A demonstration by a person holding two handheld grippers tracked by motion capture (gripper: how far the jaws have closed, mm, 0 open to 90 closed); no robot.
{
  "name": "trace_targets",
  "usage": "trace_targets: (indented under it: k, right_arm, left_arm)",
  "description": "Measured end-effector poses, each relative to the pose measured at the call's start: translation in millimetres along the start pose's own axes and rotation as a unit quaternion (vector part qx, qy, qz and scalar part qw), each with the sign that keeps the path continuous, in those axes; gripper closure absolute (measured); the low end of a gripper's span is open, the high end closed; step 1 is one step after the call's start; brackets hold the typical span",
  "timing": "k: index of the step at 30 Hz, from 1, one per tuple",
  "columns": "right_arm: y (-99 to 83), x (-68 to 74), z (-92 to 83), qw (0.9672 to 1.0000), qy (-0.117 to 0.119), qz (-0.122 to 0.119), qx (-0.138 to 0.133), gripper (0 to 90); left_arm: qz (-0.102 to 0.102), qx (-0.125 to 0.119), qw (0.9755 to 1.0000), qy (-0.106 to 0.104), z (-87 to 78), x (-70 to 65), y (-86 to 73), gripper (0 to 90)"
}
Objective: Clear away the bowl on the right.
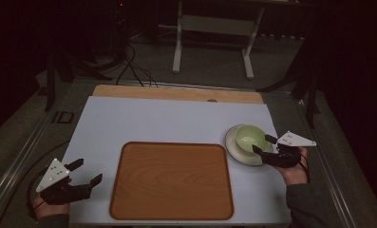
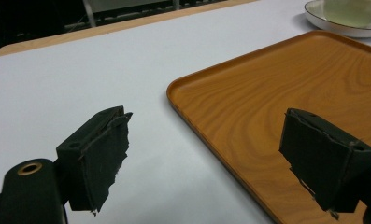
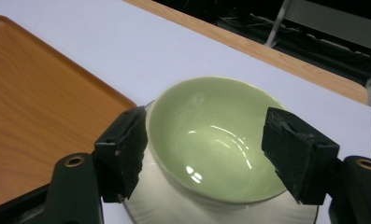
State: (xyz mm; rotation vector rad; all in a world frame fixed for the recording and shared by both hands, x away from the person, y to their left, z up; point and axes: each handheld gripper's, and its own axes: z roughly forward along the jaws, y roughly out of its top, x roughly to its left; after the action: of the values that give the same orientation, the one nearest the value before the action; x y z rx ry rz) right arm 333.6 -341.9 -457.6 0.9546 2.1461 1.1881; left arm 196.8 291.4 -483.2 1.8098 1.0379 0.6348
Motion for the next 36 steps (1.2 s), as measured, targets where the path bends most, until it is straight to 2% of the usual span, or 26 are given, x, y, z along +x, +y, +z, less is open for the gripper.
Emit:
trace_targets:
  k: [18, 19, 26, 36]
  right_arm:
    - [3.3, -21.0, 21.4, 0.9997, -0.012, 0.015, 0.018, 29.5]
    - [1.5, -24.1, 26.0, 0.9994, -0.015, 0.019, 0.025, 29.4]
    - [-1.8, -33.4, 34.2, 0.9986, -0.023, 0.037, 0.031, 27.4]
    - [-5.3, -43.4, 46.0, 0.9964, -0.024, 0.068, 0.044, 24.8]
  left_arm:
    - [-0.001, -0.003, 1.0, 0.004, -0.2, 0.6, -0.1, 15.3]
    - [-0.001, -0.003, 1.0, 0.004, -0.1, 0.4, -0.1, 15.3]
    - [-0.001, -0.004, 1.0, 0.004, -0.3, 0.7, -0.1, 15.3]
    - [-0.001, -0.005, 1.0, 0.004, -0.4, 0.7, -0.1, 15.2]
